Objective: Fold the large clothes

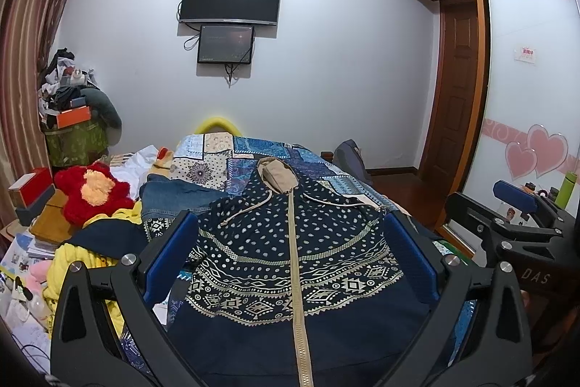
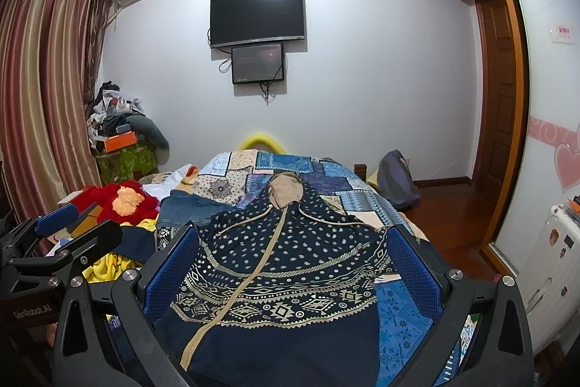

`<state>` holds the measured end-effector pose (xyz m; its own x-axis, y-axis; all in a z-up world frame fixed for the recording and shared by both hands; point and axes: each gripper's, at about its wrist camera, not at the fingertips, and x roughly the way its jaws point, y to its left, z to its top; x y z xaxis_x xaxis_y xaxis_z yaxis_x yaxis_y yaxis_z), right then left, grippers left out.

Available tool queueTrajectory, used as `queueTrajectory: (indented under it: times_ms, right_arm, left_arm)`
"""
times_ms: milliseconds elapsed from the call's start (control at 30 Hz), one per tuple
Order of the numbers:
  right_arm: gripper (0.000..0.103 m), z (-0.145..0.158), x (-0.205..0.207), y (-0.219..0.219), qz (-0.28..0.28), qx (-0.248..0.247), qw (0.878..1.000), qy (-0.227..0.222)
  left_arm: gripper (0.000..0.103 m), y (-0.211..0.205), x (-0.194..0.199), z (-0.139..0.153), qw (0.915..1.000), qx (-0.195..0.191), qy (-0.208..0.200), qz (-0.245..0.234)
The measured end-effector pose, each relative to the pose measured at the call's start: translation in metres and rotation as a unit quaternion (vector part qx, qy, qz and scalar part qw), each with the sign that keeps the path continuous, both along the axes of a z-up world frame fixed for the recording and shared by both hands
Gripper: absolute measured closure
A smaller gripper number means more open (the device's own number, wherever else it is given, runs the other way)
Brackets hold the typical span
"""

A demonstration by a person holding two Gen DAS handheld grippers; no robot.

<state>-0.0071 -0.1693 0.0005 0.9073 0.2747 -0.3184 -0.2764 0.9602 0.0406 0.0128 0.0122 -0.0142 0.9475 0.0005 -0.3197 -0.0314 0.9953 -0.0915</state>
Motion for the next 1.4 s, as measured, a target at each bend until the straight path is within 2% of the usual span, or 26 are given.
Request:
queueTrajectory:
  times_ms: [967, 1133, 1400]
  right_arm:
    - [0.000, -0.002, 0.008, 0.007, 0.003, -0.002, 1.000, 0.011]
    - [0.000, -0.007, 0.020, 0.019, 0.012, -0.002, 1.000, 0.023]
    - [0.000, -0.033, 0.075, 0.052, 0.024, -0.029, 0.998, 0.048]
  left_arm:
    - [0.000, 0.014, 0.003, -0.004, 0.9998, -0.013, 0.000, 0.015]
    - [0.000, 0.030, 0.015, -0.012, 0.9992, -0.032, 0.012, 0.019]
    - [0.000, 0.097, 0.057, -0.044, 0.9943, -0.047, 0.046, 0.083]
